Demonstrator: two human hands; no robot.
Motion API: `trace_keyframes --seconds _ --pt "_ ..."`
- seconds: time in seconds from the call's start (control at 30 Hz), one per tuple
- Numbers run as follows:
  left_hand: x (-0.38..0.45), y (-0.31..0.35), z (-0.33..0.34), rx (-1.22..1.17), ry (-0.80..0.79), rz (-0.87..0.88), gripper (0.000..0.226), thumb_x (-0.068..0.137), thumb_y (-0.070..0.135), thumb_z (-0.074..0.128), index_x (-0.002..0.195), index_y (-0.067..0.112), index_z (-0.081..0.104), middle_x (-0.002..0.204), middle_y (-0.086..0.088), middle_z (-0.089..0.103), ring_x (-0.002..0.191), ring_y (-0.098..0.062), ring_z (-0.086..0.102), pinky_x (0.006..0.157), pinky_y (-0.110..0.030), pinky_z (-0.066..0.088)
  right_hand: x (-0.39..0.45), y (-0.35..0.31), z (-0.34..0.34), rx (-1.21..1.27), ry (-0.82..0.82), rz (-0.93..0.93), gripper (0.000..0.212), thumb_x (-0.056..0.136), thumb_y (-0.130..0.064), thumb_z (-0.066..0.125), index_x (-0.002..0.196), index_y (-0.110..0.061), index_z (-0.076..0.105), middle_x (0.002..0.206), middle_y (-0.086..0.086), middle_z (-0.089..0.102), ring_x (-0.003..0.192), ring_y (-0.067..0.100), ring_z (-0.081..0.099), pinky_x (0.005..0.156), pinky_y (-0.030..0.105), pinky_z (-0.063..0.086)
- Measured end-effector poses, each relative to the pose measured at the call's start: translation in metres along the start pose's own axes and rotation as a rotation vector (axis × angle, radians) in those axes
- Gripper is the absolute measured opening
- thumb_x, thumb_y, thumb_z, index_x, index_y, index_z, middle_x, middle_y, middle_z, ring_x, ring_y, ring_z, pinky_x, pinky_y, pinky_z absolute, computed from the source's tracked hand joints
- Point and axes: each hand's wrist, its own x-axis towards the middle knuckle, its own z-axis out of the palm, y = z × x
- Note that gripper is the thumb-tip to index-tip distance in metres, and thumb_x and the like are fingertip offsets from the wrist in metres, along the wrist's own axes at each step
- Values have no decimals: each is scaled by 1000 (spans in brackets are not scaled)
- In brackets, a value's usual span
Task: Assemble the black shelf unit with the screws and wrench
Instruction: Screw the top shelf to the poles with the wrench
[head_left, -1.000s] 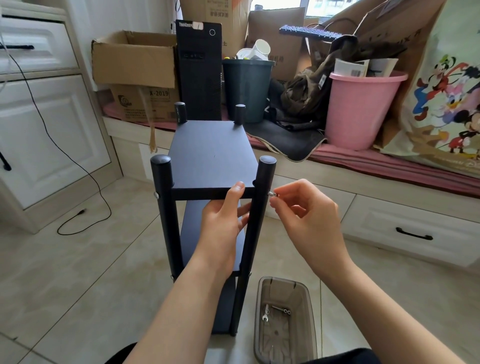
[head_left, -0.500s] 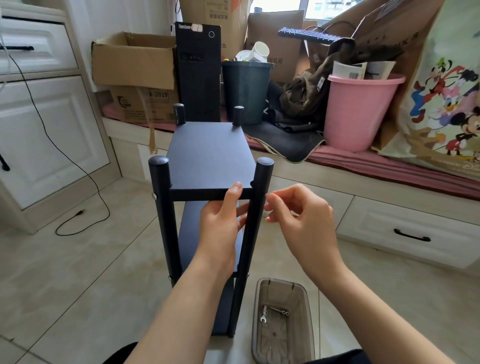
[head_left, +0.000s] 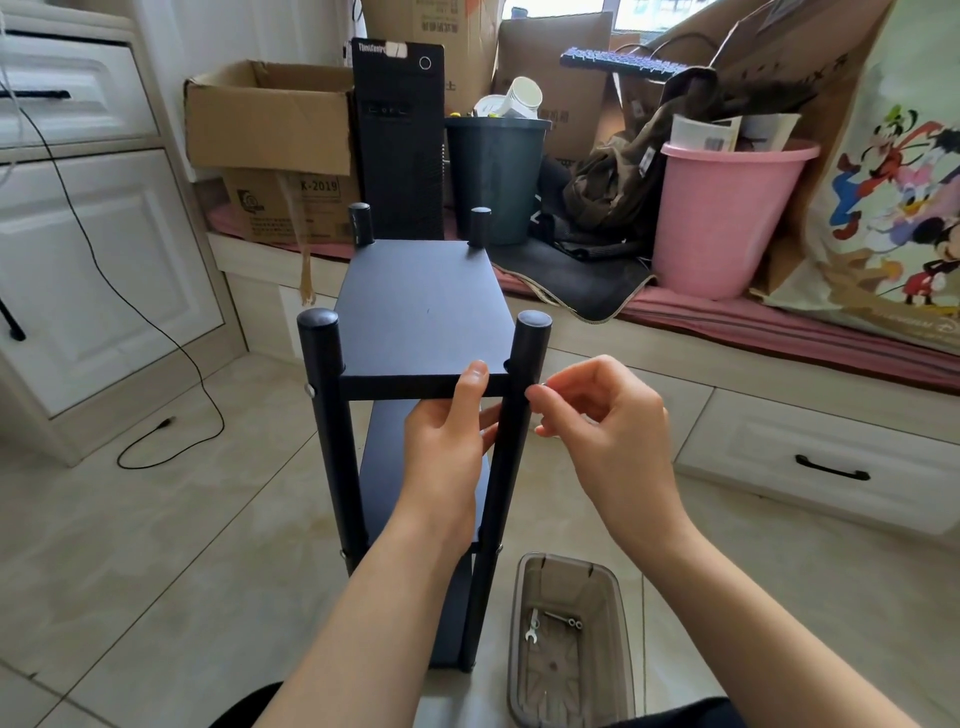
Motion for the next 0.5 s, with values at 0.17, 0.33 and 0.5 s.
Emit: trace_keyframes --seconds 0.17,0.33,0.5 --pt "0 -1 -1 -5 6 -2 13 101 34 55 105 30 67 106 3 77 100 -23 74 92 -36 54 -1 1 -5 -1 -32 -8 9 85 -9 76 82 -15 70 76 -2 74 70 18 72 70 43 60" --pt "0 -2 0 -15 -2 3 13 102 32 54 103 31 66 98 8 78 96 -18 75 84 -31 54 0 2 -5 47 -37 2 12 87 -1 71 82 -13 70 76 1 73 72 20 72 72 49 59" --pt "-1 -1 1 -28 7 -2 14 102 32 54 102 29 67 97 6 78 95 -19 75 83 -30 53 2 2 -4 63 -41 21 13 86 -4 70 81 -16 70 73 2 73 68 21 69 72 47 59"
